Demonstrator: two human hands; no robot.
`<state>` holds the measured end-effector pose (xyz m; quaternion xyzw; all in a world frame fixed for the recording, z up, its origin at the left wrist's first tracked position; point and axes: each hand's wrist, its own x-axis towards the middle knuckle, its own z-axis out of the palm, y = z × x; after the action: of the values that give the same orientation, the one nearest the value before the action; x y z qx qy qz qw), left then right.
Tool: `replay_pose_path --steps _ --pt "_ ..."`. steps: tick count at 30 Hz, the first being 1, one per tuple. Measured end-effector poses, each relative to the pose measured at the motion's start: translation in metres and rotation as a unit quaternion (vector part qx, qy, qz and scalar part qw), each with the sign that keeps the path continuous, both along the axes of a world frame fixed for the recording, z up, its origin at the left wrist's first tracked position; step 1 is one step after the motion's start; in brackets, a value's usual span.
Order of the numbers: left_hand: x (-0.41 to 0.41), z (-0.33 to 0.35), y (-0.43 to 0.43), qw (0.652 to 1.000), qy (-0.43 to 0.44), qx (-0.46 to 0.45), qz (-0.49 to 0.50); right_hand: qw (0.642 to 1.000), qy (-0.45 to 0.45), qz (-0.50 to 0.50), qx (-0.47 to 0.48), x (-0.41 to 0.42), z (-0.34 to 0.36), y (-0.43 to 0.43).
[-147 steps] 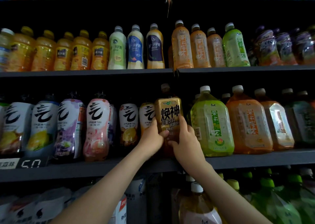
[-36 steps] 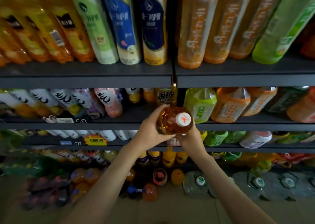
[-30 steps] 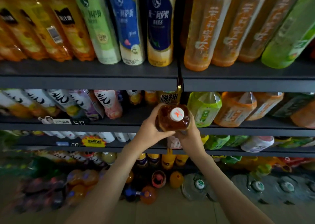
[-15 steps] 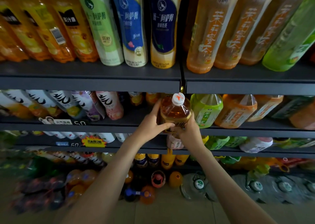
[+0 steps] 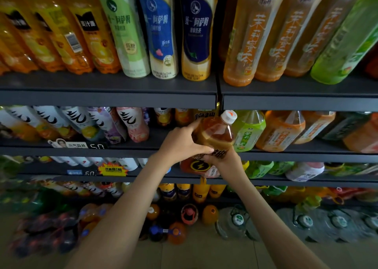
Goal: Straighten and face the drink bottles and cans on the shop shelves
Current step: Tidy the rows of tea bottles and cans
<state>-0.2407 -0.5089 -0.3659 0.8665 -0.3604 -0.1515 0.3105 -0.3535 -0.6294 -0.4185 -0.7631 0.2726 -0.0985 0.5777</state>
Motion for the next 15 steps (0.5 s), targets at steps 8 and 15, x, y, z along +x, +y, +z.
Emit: replay_pose_path --steps 8,15 --pt "0.007 0.001 -0.013 0.987 0.117 -0.095 0.055 0.999 0.017 -0.013 -0.029 0.018 0.014 -0.013" --pt "0.017 -0.006 -0.019 0.983 0.159 -0.084 0.045 0.992 0.084 0.028 -0.084 0.025 0.027 -0.023"
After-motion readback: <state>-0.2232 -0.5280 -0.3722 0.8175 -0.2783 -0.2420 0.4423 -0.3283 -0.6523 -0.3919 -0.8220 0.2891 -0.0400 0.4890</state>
